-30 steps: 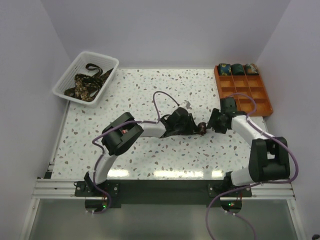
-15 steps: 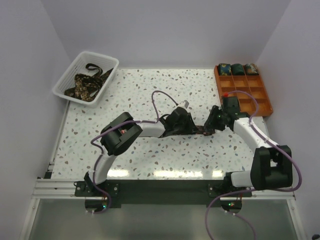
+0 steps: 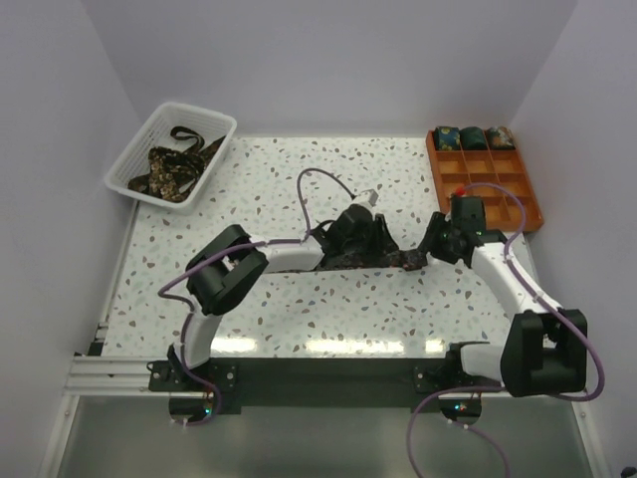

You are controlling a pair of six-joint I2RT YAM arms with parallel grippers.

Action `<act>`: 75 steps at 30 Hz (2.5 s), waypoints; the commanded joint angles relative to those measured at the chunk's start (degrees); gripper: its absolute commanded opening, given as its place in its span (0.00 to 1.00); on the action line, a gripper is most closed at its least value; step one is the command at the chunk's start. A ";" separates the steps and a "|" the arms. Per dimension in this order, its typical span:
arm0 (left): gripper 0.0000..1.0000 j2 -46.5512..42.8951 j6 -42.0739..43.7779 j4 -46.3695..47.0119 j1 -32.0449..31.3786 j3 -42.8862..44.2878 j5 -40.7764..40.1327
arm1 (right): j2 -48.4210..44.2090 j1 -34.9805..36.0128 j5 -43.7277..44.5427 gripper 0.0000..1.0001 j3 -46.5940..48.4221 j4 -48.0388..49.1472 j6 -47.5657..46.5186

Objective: Roll the ties
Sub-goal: Roll the tie

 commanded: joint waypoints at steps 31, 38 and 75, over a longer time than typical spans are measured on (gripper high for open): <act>0.34 14.22 20.22 -2.68 1.87 21.66 2.58 | 1.49 0.87 -4.69 0.03 -13.94 12.62 9.18; 0.34 17.30 20.05 -4.44 1.87 25.17 3.10 | 2.55 0.95 -4.77 0.02 -13.85 13.23 9.79; 0.27 13.61 17.06 -0.66 0.99 15.24 5.48 | 5.28 0.95 -0.90 0.01 -13.94 21.15 16.39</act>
